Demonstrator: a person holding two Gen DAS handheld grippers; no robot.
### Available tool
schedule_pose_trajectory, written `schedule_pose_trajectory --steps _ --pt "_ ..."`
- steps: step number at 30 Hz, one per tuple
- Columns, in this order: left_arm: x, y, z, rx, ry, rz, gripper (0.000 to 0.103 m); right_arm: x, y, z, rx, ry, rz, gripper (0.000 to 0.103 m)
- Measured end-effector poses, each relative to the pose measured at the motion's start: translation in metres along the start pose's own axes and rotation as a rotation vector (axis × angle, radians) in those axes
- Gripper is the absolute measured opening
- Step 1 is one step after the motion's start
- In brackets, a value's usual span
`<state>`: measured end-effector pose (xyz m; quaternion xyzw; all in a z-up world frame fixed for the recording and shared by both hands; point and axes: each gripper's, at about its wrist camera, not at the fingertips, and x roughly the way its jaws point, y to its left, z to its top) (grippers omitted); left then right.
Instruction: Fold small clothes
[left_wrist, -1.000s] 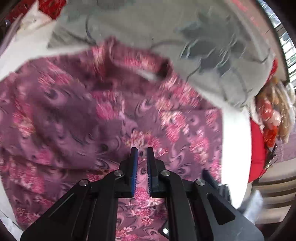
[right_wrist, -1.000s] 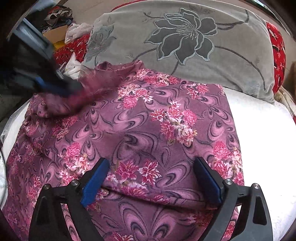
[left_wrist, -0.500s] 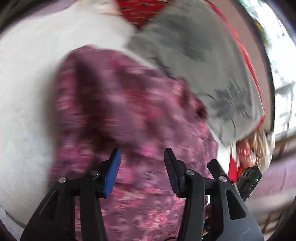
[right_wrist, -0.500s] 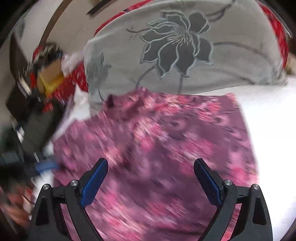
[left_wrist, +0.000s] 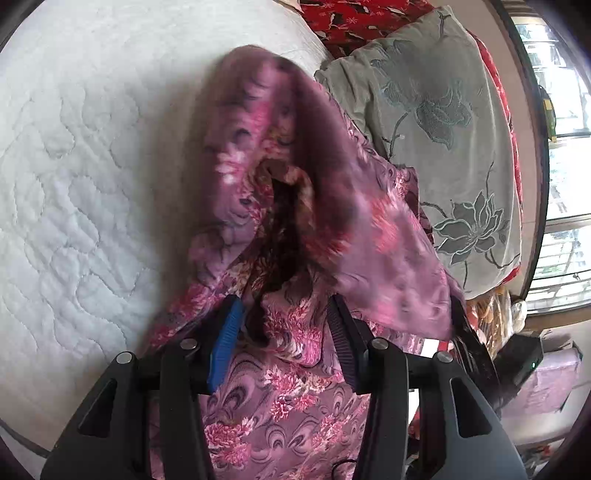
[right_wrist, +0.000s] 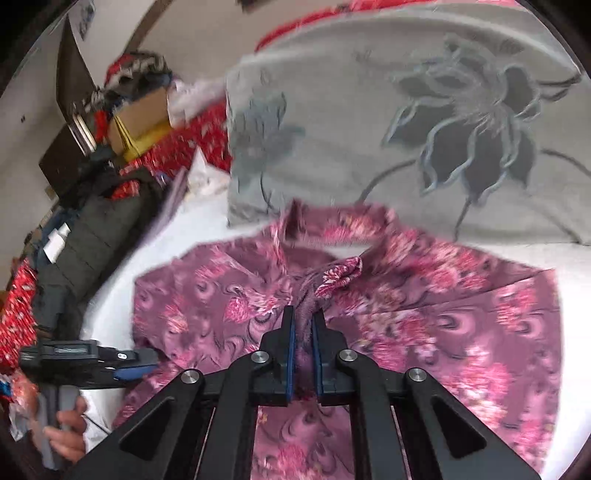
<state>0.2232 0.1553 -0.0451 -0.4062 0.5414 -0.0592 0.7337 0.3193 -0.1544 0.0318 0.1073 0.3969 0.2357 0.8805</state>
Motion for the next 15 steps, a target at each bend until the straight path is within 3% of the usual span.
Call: schedule_pose_trajectory --steps 7,15 --pt "-0.004 0.003 -0.005 -0.005 0.005 -0.003 0.046 -0.060 -0.050 -0.003 0.115 -0.094 -0.062 0.007" --pt "-0.015 0.000 -0.012 -0.025 -0.007 -0.028 0.046 -0.063 -0.121 -0.034 0.303 -0.028 -0.152 0.007"
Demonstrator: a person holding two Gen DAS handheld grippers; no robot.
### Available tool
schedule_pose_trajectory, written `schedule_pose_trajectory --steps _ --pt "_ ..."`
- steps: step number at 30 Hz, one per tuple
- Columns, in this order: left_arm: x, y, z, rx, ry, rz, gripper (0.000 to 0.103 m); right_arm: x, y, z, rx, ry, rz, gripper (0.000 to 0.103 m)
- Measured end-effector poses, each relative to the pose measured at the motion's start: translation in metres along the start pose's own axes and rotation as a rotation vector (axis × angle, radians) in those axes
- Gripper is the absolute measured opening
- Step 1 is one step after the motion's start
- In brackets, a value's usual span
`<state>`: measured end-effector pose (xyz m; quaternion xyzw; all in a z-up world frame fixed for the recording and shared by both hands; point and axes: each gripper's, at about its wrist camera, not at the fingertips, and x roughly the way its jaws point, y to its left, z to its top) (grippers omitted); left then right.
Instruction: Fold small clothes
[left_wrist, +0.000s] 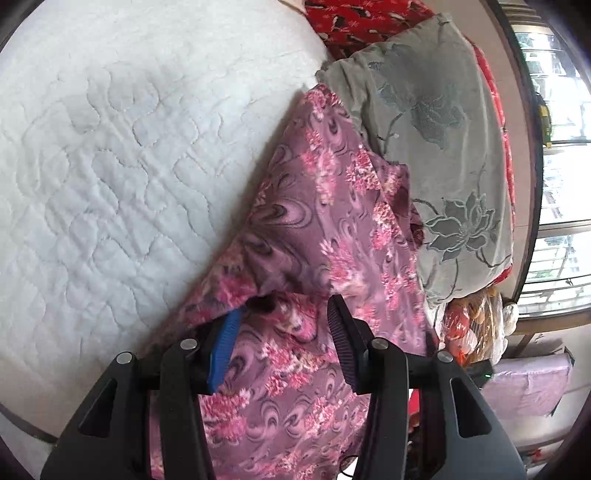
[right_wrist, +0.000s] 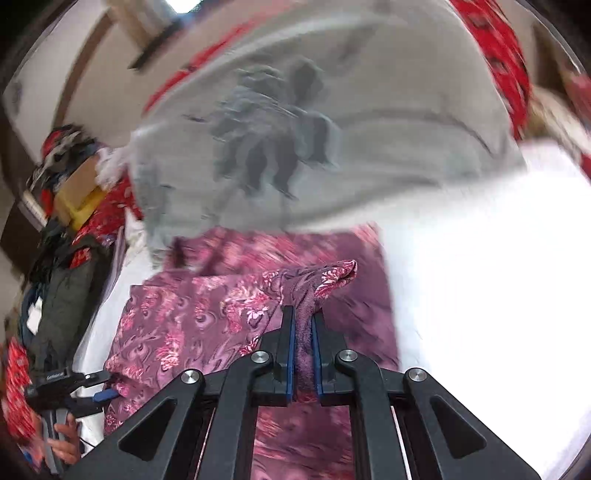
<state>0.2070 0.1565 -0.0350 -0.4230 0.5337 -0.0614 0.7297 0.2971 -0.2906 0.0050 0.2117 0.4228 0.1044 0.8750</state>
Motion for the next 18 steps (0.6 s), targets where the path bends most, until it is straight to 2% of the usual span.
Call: schedule_pose_trajectory --steps 2,3,6,8,9,11,13,14,16,18 --pt "-0.004 -0.003 0.000 0.002 -0.019 -0.026 0.047 0.005 -0.012 -0.006 0.057 0.019 0.022 0.008" --pt "-0.005 -0.003 0.001 -0.009 -0.030 -0.038 0.048 0.007 -0.015 -0.008 0.076 0.026 0.040 0.013" --pt "0.002 -0.002 0.011 -0.068 -0.036 -0.053 0.051 0.017 -0.017 -0.013 0.119 0.062 0.046 0.013" --pt "0.011 -0.004 0.018 -0.087 -0.016 -0.019 0.045 0.023 -0.013 -0.013 0.106 0.086 0.012 0.012" --pt "0.013 -0.006 0.020 -0.085 -0.014 -0.002 0.032 0.022 -0.010 -0.012 0.092 0.084 0.018 0.008" --pt "0.009 -0.011 0.021 -0.067 -0.031 0.002 0.023 0.009 -0.002 -0.004 0.081 0.019 0.082 0.007" --pt "0.003 -0.010 0.022 -0.062 -0.053 0.024 0.022 -0.013 0.001 0.004 0.094 -0.062 0.162 0.007" --pt "0.002 -0.008 0.022 -0.065 -0.055 0.031 0.021 -0.019 0.001 0.008 0.094 -0.083 0.168 0.007" --pt "0.006 0.000 0.022 -0.072 -0.027 0.068 0.021 -0.018 -0.004 0.011 0.073 -0.072 0.125 0.007" --pt "0.009 0.006 0.019 -0.066 0.017 0.109 0.021 0.000 -0.014 0.007 0.058 0.012 0.036 0.007"
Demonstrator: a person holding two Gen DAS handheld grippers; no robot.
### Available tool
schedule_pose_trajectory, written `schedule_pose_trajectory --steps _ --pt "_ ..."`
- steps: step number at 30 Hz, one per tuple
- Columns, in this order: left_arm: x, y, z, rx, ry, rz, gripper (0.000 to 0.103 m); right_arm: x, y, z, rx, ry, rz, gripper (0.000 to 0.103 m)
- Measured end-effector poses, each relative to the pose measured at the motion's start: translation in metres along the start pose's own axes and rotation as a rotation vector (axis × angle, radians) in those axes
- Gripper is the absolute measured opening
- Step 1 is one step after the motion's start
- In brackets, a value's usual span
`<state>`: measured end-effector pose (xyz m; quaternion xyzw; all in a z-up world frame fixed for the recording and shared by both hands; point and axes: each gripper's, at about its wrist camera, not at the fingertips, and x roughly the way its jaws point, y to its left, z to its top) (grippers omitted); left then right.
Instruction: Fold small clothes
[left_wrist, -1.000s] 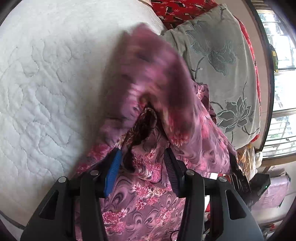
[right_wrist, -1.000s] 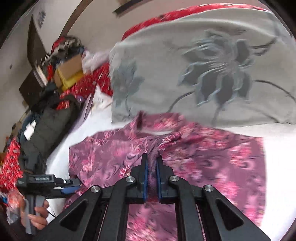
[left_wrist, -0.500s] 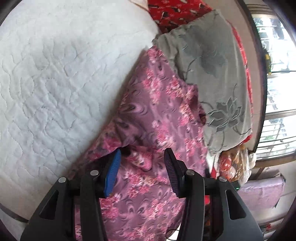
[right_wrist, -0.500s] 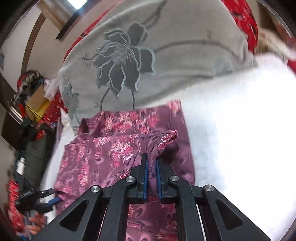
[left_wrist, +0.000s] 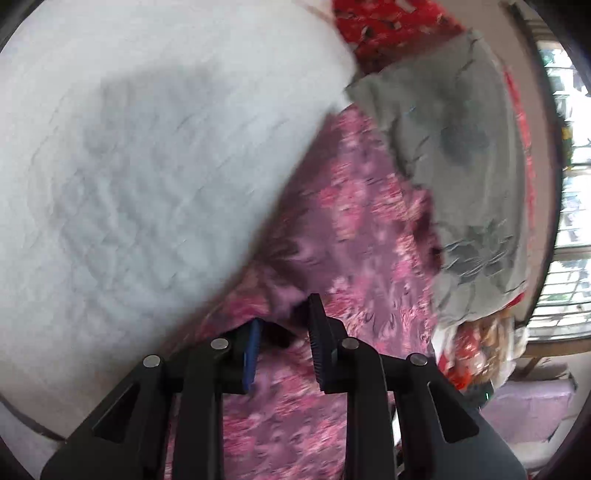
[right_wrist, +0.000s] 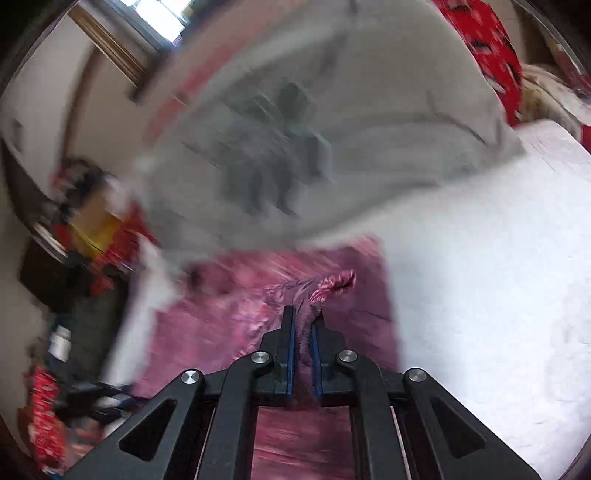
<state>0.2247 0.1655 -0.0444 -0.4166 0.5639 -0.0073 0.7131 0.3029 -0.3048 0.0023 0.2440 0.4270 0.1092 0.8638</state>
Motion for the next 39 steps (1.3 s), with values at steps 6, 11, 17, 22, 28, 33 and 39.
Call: schedule_pose_trajectory --steps 6,11,17,22,28,33,39 --pt "-0.027 -0.030 -0.023 0.189 -0.041 0.022 0.026 -0.001 0.003 -0.021 -0.111 0.066 -0.146 0.015" --pt "0.003 -0.062 -0.037 0.338 -0.047 0.146 0.052 -0.010 0.028 -0.032 -0.238 0.054 -0.078 0.027" --pt "0.030 -0.064 -0.059 0.452 0.005 0.255 0.055 0.012 0.022 -0.052 -0.284 0.150 -0.133 0.028" --pt "0.022 -0.055 -0.071 0.463 0.042 0.262 0.055 -0.001 0.022 -0.064 -0.335 0.239 -0.142 0.030" --pt "0.010 -0.040 -0.097 0.451 0.096 0.246 0.056 -0.016 0.013 -0.106 -0.358 0.365 -0.192 0.049" --pt "-0.005 -0.023 -0.117 0.435 0.159 0.237 0.056 -0.044 0.014 -0.146 -0.427 0.347 -0.224 0.053" --pt "-0.042 0.014 -0.135 0.428 0.207 0.243 0.056 -0.086 -0.002 -0.176 -0.334 0.341 -0.188 0.052"
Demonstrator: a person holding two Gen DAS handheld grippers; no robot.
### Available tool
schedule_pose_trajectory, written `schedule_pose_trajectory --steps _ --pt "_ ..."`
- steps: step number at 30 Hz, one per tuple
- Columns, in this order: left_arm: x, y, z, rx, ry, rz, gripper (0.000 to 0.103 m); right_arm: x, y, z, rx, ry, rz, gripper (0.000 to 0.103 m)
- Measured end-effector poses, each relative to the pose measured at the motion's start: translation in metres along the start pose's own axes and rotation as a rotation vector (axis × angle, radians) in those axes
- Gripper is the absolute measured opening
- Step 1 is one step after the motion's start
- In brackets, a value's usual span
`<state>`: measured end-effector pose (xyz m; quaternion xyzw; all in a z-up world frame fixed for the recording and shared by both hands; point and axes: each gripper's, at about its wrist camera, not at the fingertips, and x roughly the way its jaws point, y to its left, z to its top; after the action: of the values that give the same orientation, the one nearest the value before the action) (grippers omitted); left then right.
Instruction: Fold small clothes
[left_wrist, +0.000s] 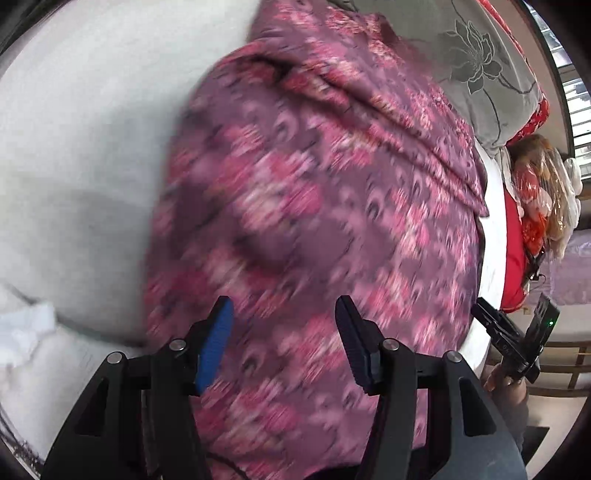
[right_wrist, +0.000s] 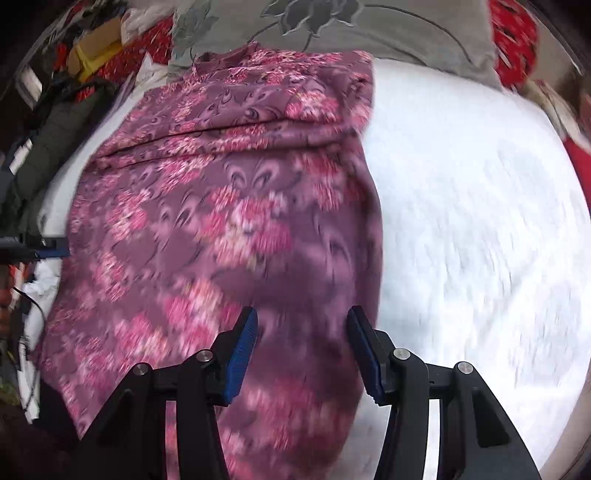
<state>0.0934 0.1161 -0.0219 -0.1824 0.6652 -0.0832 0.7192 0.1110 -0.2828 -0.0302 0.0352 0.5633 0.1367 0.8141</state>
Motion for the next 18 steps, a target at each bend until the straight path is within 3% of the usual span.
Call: schedule_pose_trajectory --steps 7,12,18 --pt "-0.017 0.060 -0.049 -0.071 0.052 -0.043 0.056 -0.035 -0.035 -0.085 0.193 -0.003 0.143 0.058" --pt "-0.015 0.084 -0.082 -0.126 0.106 -0.207 0.056 -0.028 -0.070 -0.156 0.437 -0.021 0.365 0.059" --pt "-0.008 0.084 -0.097 -0.147 0.151 -0.234 0.056 0.005 -0.086 -0.191 0.660 -0.076 0.590 0.061"
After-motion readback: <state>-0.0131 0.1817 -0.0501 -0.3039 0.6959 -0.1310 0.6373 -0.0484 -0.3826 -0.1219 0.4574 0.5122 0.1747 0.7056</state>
